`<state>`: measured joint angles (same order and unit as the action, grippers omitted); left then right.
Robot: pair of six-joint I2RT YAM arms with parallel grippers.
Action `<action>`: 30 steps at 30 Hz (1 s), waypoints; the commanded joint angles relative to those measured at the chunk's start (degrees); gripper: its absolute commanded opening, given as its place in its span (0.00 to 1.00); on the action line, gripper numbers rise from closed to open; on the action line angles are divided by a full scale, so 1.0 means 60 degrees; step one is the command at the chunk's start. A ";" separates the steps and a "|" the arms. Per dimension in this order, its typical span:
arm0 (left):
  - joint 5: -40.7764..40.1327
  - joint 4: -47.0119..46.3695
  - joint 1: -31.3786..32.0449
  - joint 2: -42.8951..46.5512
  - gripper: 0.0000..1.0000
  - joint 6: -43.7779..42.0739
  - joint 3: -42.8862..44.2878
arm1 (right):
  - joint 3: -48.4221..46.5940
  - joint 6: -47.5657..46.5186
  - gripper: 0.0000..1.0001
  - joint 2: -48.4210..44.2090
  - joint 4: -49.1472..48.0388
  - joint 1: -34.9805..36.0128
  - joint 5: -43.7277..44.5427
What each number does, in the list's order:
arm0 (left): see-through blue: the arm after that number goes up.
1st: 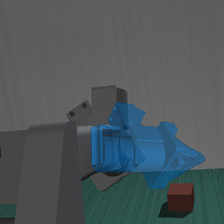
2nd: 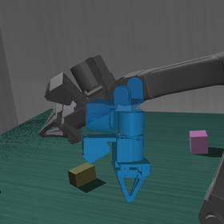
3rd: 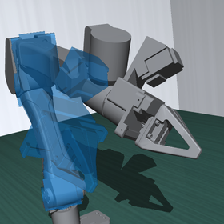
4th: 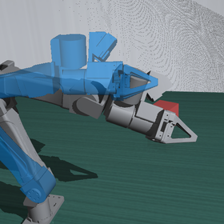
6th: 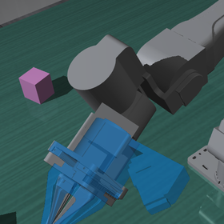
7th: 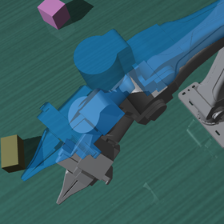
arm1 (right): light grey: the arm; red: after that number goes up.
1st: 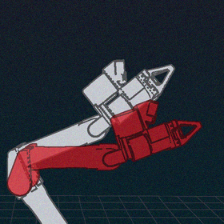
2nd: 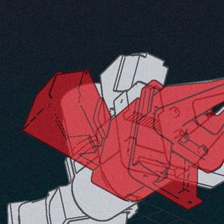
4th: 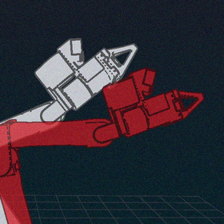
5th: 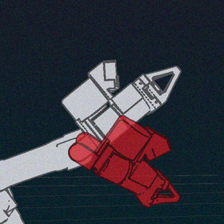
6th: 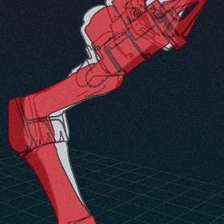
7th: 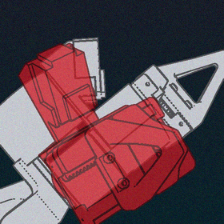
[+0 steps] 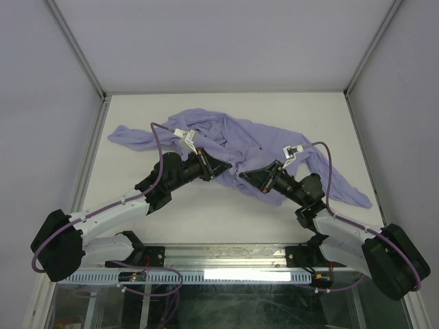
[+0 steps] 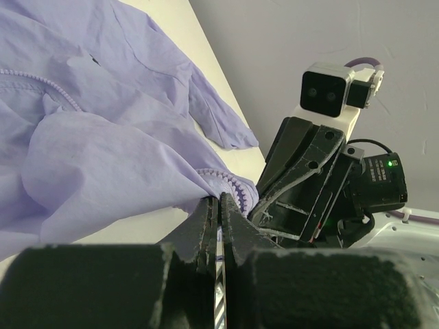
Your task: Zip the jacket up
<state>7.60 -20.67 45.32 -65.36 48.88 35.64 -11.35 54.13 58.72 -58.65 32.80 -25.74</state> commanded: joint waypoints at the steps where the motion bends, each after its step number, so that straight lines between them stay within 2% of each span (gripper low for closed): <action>1: 0.0112 -0.0410 0.0005 0.0201 0.00 -0.0129 0.0153 | -0.0286 0.0009 0.00 -0.0114 -0.0144 -0.0039 0.0193; 18: 0.0104 0.0366 0.0127 0.0259 0.00 -0.0695 0.0232 | -0.0847 0.0404 0.00 0.0135 -0.0052 -0.0035 0.0334; 22: 0.0064 0.0436 0.0213 0.0301 0.00 -0.0863 0.0282 | -0.1414 0.0311 0.00 0.0232 0.1233 -0.0032 0.0314; 26: -0.0105 0.0754 0.0243 0.0480 0.00 -0.1027 0.0321 | -0.2084 0.0311 0.00 0.0379 0.3226 -0.0035 0.0314; 30: -0.0677 0.0982 0.0226 0.0848 0.00 -0.0868 0.0186 | -0.2333 0.0311 0.00 0.0561 0.3659 -0.0033 0.0314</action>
<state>5.15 -15.33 45.43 -63.75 44.71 35.73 -21.71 55.92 61.43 -40.86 32.82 -25.15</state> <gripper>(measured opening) 0.010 0.013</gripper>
